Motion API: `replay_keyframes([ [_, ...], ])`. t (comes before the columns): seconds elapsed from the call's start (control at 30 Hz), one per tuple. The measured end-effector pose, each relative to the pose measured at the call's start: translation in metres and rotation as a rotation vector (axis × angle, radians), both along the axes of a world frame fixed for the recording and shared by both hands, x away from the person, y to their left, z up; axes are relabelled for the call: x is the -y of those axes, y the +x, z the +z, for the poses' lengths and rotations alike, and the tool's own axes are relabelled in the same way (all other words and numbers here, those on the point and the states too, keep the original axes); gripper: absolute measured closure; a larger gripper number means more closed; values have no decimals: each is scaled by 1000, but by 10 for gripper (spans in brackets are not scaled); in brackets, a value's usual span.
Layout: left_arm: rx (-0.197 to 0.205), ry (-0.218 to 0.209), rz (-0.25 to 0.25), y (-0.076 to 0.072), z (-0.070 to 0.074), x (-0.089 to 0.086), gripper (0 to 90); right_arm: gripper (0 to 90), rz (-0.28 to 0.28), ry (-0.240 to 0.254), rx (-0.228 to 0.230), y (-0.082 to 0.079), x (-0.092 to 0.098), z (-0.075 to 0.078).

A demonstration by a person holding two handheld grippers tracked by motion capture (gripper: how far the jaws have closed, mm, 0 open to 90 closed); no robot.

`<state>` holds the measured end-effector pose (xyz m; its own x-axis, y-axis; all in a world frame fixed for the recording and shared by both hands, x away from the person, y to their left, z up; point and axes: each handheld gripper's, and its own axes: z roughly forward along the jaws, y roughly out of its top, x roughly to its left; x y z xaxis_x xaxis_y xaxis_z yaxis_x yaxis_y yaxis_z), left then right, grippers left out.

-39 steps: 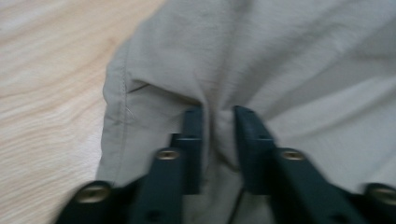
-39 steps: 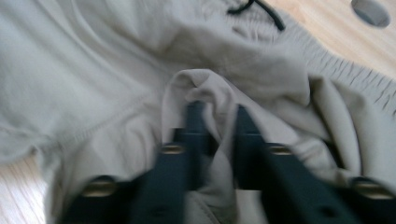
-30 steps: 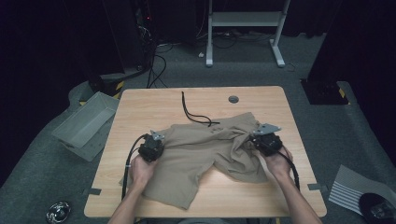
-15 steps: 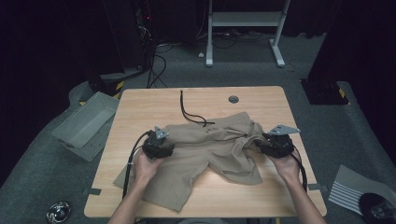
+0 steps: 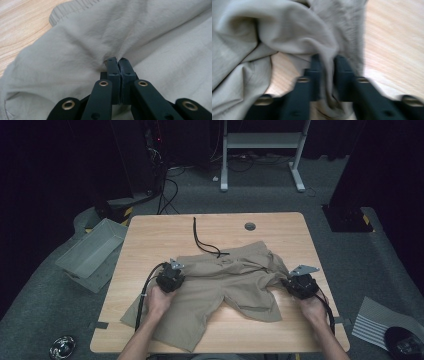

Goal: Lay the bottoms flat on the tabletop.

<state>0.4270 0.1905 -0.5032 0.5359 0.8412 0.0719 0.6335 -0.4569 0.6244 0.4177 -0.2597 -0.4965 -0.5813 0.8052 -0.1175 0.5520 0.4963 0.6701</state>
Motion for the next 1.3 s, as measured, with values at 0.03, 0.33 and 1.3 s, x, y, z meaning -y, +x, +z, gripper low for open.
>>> replay_keyframes([
  [0.03,8,-23,-13,-1,3,0,801,663,-6,22,1,0,1,2],
  [0.33,83,-35,11,12,19,9,506,587,64,144,102,1,-16,44],
  [1.3,-19,-58,-53,25,1,24,795,573,101,89,-3,57,-89,27],
])
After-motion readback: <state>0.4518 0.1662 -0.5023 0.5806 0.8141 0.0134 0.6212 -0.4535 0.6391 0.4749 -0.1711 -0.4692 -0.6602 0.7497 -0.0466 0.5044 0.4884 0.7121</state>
